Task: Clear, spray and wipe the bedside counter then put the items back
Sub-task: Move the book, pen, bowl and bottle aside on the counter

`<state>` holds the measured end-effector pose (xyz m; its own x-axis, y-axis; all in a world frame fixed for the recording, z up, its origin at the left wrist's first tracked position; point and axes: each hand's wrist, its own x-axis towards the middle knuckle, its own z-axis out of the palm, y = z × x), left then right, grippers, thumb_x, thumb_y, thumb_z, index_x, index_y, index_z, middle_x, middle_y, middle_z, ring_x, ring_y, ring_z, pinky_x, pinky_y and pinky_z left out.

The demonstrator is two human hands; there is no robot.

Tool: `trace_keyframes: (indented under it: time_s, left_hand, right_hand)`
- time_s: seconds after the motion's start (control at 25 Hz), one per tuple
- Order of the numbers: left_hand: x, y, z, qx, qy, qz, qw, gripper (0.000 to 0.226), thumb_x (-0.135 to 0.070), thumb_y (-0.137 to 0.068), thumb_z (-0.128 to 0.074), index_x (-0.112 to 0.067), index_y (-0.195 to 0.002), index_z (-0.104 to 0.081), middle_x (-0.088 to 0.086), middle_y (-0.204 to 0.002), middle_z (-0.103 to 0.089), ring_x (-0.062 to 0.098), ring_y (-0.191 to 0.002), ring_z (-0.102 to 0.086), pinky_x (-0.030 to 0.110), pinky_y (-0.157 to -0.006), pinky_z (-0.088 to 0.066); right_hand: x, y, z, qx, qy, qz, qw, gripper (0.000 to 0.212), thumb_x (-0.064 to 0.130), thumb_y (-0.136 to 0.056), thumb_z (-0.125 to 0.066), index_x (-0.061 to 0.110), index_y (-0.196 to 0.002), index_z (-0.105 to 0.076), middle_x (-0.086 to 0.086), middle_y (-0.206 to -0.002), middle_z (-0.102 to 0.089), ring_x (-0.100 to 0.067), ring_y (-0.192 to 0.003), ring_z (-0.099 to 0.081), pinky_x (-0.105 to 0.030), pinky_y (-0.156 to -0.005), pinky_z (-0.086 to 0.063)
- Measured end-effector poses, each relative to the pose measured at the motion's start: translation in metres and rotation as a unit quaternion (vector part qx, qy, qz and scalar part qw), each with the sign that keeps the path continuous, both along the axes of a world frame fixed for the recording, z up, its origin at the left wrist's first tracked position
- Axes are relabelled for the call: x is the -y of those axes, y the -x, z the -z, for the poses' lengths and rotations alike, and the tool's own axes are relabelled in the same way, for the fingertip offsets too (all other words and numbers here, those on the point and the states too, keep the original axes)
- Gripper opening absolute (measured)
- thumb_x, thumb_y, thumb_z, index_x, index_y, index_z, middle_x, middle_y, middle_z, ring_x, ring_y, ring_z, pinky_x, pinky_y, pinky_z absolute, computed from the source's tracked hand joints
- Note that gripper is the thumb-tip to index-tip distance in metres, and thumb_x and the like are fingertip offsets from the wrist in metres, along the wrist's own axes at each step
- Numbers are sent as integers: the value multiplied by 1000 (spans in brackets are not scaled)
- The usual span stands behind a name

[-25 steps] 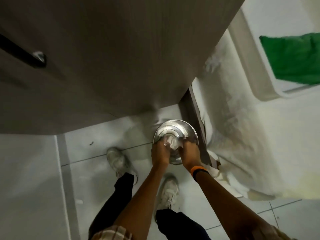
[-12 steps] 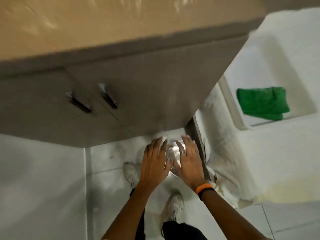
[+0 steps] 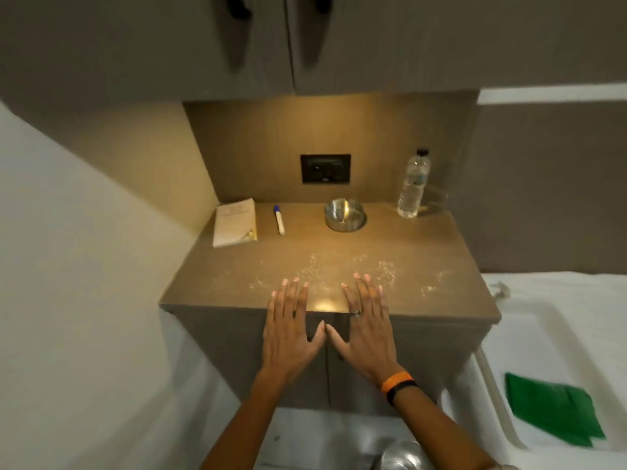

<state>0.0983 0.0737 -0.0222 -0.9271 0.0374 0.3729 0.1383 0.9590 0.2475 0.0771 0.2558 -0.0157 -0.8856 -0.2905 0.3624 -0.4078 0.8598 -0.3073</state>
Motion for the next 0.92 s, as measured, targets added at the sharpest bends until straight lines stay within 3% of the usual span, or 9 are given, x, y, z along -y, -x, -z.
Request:
trace_keyframes:
  time_s: [0.12, 0.28, 0.44, 0.56, 0.68, 0.92]
  left_hand:
    - [56, 41, -28, 1, 37, -55, 998, 89, -63, -89, -43, -18, -159, -9, 7, -168, -12, 25, -156, -5, 50, -125, -15]
    - [130, 101, -34, 66, 40, -92, 993, 86, -60, -90, -45, -22, -158, -9, 7, -166, -15, 27, -154, -15, 49, -123, -22]
    - [196, 164, -19, 126, 25, -93, 987, 69, -44, -98, -47, -25, -156, -16, 5, -164, -19, 26, -151, -18, 48, -122, -26]
    - [235, 201, -6, 150, 25, -73, 986, 59, -36, -99, -49, -22, -153, -29, 8, -160, -26, 25, -147, -26, 45, -119, -33]
    - [261, 219, 7, 146, 45, -72, 986, 51, -34, -99, -51, -19, -147, -41, 9, -154, -39, 25, -142, -35, 42, -116, -38]
    - [285, 245, 10, 128, 47, -94, 986, 46, -22, -96, -56, -12, -141, -50, 12, -149, -46, 25, -141, -39, 38, -116, -39]
  right_hand:
    - [52, 45, -30, -10, -9, -21, 1000, 84, 62, -90, -49, 16, -156, -26, -14, -166, -18, -31, -156, -12, -53, -126, -15]
    - [128, 104, -31, 54, -5, -49, 997, 74, 52, -94, -52, 18, -155, -28, -10, -162, -29, -26, -151, -27, -47, -126, -18]
    - [210, 175, -19, 120, 15, -57, 991, 43, 37, -98, -53, 17, -135, -50, -6, -141, -51, -27, -128, -50, -40, -103, -39]
    - [263, 227, -12, 181, 10, -45, 982, 33, 27, -98, -54, 12, -127, -55, -9, -139, -53, -32, -126, -51, -44, -102, -43]
    - [296, 252, -1, 198, 37, -72, 977, 32, 15, -98, -55, 11, -130, -57, -11, -135, -59, -31, -124, -51, -37, -105, -44]
    - [337, 261, 9, 166, 67, -68, 982, 19, 19, -97, -56, 16, -113, -65, -6, -119, -65, -28, -108, -53, -34, -86, -45]
